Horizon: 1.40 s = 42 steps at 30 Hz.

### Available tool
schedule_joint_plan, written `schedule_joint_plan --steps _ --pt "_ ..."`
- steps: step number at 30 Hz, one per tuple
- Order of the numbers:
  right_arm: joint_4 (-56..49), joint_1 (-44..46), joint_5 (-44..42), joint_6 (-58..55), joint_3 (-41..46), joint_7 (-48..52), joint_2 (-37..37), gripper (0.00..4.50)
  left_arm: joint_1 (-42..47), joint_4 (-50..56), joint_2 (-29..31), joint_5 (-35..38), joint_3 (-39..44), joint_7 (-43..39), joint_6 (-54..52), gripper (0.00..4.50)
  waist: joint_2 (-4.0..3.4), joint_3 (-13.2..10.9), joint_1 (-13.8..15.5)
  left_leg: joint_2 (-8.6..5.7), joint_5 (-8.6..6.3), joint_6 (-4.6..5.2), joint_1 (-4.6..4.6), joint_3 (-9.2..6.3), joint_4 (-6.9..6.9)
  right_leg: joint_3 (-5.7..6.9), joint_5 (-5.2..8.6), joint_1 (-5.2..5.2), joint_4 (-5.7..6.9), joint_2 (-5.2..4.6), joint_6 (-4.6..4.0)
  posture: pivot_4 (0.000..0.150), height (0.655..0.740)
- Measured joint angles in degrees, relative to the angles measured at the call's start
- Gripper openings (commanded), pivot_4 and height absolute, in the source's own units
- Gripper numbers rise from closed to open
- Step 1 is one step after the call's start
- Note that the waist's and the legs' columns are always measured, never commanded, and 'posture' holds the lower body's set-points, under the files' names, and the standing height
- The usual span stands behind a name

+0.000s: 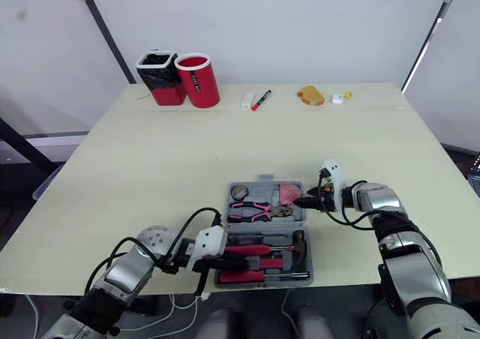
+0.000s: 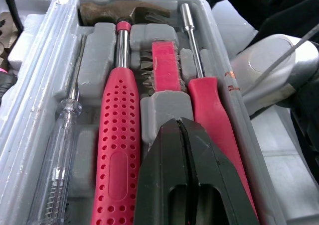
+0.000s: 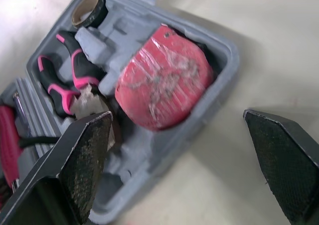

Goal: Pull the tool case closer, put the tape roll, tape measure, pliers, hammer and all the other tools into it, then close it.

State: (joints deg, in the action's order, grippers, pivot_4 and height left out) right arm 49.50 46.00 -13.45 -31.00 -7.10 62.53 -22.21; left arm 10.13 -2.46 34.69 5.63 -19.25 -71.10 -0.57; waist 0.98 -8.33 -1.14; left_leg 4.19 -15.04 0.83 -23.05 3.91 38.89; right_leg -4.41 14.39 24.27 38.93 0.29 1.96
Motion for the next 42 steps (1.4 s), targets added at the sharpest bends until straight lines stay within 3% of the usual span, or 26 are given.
schedule_joint_plan --steps 2,7,21,34,42 --pt "3.08 1.22 -0.49 -0.52 1.78 0.2 2.29 4.45 -0.42 0.04 0.15 0.0 0.03 0.49 0.04 0.0 0.0 0.0 -0.11 0.0 0.0 0.0 0.45 0.1 -0.22 -0.09 0.02 -0.33 -0.07 0.0 -0.01 0.15 0.74" --pt "8.03 2.84 -1.57 -0.57 5.67 0.66 4.72 4.45 -0.74 0.03 1.35 0.04 0.02 0.65 1.1 0.0 0.0 0.0 -1.0 0.0 0.0 0.0 0.49 0.09 -0.35 -0.1 0.01 -0.33 -0.07 0.0 -0.01 0.15 0.74" --pt "8.94 1.53 -4.88 -1.97 12.16 3.98 5.68 4.45 -0.48 -0.29 1.93 0.29 0.01 0.04 1.41 0.0 -0.04 -0.02 -1.39 0.0 0.0 0.0 0.52 0.12 -0.46 -0.13 0.02 -0.28 -0.07 0.01 -0.02 0.15 0.74" --pt "-3.08 -0.81 -6.58 -6.66 12.0 8.31 5.29 4.45 -0.38 -0.98 1.88 1.33 0.09 0.06 1.37 0.0 -0.06 -0.03 -1.37 0.0 0.0 0.0 0.5 0.11 -0.48 -0.14 0.02 -0.25 -0.07 0.01 -0.02 0.15 0.74" --pt "-21.29 -8.87 -12.69 -16.17 9.68 14.27 1.28 4.45 -3.67 0.51 4.13 5.99 3.38 -1.09 -0.75 0.0 -0.05 -0.06 -1.2 0.01 0.0 0.0 0.14 0.08 -0.5 -0.1 0.02 0.08 -0.08 0.0 -0.02 0.15 0.74"
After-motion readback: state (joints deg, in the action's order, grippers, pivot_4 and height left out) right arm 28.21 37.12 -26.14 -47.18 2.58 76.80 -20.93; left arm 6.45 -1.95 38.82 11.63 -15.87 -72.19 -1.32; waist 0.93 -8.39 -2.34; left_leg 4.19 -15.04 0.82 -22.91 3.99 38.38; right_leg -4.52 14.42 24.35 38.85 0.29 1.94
